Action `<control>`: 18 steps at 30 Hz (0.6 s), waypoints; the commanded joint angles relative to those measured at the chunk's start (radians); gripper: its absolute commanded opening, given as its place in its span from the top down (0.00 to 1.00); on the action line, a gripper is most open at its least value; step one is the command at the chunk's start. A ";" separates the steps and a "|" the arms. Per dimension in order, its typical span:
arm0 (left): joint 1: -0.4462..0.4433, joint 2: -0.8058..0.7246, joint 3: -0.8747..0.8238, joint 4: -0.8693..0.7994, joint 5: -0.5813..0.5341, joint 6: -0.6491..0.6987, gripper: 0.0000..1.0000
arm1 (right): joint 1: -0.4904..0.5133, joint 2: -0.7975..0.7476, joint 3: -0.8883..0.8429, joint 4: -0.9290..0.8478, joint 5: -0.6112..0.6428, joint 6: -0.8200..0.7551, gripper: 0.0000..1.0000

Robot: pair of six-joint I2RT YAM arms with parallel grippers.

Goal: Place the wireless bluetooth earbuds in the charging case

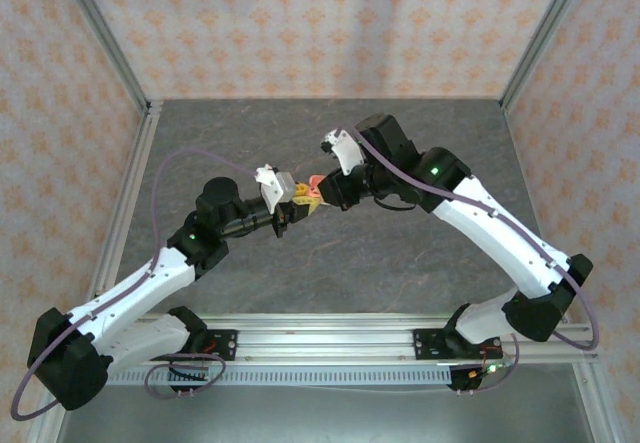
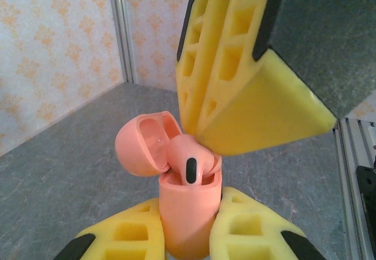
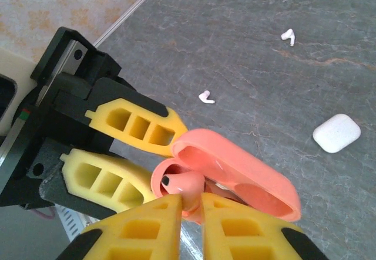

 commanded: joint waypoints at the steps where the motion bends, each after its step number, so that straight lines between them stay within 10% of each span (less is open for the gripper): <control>1: -0.005 -0.025 0.047 0.043 0.031 0.022 1.00 | 0.013 0.019 0.029 -0.004 -0.014 -0.057 0.84; 18: -0.004 -0.028 0.025 0.032 0.025 0.061 1.00 | 0.003 -0.123 -0.038 0.159 0.052 0.018 0.61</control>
